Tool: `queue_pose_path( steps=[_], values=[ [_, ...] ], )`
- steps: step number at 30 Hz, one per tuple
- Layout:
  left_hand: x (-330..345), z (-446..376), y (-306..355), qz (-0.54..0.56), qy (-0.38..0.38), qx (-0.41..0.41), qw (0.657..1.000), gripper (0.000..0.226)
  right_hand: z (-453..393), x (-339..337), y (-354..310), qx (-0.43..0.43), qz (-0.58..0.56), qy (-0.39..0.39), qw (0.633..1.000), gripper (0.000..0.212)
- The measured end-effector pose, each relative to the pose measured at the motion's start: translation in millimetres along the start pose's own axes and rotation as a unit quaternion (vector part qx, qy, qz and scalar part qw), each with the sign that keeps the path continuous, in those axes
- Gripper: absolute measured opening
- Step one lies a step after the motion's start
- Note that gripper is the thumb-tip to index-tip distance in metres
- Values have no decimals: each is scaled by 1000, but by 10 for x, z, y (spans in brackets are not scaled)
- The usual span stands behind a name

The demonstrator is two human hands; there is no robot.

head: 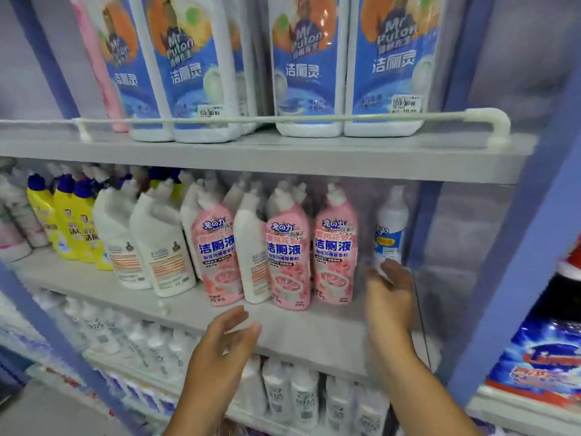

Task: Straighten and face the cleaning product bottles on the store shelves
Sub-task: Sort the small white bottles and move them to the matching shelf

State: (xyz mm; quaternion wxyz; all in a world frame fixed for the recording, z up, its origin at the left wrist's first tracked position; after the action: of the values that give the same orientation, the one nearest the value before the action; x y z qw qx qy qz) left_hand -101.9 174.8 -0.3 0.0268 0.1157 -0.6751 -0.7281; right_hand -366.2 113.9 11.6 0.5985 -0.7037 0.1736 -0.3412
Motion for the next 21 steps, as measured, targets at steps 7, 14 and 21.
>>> queue_pose_path(
  steps=[7, 14, 21],
  values=[
    [147, -594, -31, -6, -50, 22, 998, 29, -769, 332, 165, -85, 65, 158, 982, 33],
    [149, -1157, -181, -16, -133, 4, 991, 29, -1318, 444, 177, -72, 220, 137, 963, 23],
    [-12, -1455, -287, 0, -204, 13, 979, 27, -696, 219, 26, -43, 241, 159, 957, 38]
  ],
)
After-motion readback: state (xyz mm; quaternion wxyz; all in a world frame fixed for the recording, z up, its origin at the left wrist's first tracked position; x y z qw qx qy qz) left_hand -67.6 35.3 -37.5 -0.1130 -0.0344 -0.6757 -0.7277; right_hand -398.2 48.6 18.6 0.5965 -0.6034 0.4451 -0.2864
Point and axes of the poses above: each hand's wrist, its own z-axis away from the middle knuckle, its own x-axis out of the palm, y = z × x, the point moved 3 cm from there along -z, towards the middle knuckle, and after that the axes turned 1 degree about -x, right-handed, at the moved point
